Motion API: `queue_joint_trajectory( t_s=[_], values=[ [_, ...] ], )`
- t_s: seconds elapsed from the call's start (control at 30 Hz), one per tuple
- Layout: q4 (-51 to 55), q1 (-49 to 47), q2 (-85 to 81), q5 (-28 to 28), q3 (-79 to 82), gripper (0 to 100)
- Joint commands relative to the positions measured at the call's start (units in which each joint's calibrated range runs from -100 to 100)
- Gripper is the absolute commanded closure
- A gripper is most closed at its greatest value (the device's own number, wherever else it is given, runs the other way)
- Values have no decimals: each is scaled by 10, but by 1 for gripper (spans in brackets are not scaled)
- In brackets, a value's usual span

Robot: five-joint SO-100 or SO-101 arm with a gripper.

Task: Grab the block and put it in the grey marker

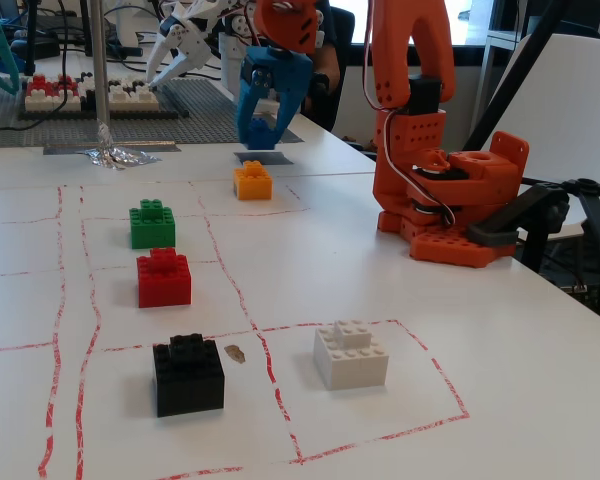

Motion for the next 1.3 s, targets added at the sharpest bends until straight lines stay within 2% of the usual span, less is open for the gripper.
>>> queue_joint_trajectory(
  t_s=[0.0,0.4,0.83,1.07,1.27],
  values=[
    [-7,15,-21,8,-63,100],
    [-7,25,4,1,-72,99],
    [-7,24,3,-15,-53,73],
    [6,18,-23,-23,-48,69],
    [90,0,-78,-27,-67,70]
  ],
)
